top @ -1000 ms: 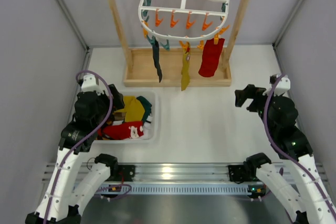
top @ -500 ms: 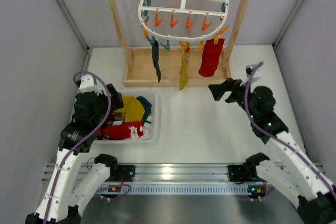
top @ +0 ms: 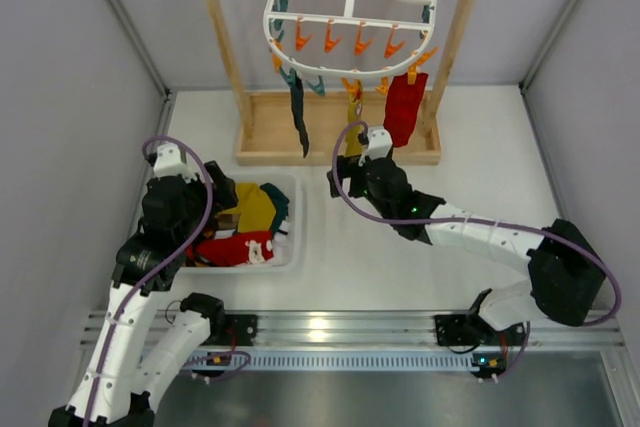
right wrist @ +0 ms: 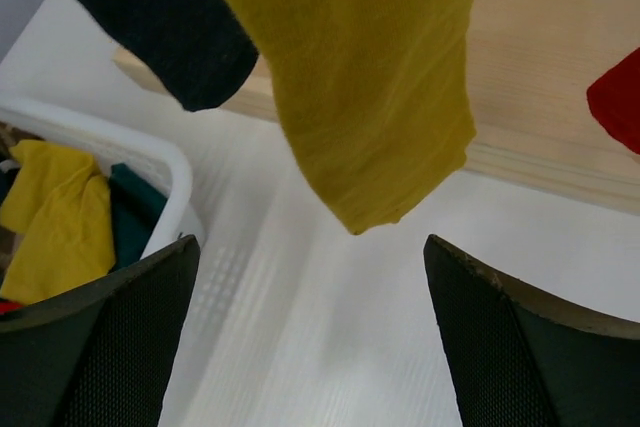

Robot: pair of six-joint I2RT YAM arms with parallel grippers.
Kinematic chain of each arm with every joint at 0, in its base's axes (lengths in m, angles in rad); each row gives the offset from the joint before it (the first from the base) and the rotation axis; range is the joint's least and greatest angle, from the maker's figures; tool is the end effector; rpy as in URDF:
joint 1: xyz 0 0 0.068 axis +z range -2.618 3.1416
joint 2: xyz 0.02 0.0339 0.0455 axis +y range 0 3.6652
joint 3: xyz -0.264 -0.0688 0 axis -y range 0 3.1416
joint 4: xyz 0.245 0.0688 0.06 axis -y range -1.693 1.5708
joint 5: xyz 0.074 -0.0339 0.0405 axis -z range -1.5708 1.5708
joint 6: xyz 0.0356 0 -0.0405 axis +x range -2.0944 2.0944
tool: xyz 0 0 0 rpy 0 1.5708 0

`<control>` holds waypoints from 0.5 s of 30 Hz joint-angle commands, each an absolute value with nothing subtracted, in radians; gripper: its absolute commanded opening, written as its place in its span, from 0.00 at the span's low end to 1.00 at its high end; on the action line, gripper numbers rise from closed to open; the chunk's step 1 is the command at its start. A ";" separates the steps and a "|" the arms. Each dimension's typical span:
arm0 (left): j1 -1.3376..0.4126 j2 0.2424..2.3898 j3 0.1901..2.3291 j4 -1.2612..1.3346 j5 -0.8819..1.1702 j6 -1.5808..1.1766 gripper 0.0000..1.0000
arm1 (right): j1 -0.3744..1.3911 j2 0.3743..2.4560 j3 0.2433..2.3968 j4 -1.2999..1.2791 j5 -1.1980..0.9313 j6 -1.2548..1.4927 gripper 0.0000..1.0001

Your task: Remove the socks clipped to the hanger

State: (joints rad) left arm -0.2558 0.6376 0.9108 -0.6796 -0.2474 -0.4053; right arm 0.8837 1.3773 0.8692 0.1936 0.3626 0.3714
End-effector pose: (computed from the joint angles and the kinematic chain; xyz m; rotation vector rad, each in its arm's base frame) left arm 0.1253 -0.0238 0.3516 -0.3067 1.9449 -0.1885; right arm 0.2092 0.2351 0.2726 -0.2343 1.8831 0.5230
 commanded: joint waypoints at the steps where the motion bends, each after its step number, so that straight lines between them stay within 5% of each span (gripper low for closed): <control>1: -0.250 0.643 0.904 -0.629 -0.222 -0.406 0.99 | 0.902 1.446 0.928 0.349 0.535 0.321 0.89; 15: -0.250 0.698 1.073 -0.632 -0.066 -0.474 0.99 | 0.903 1.646 0.894 0.714 0.649 0.127 0.49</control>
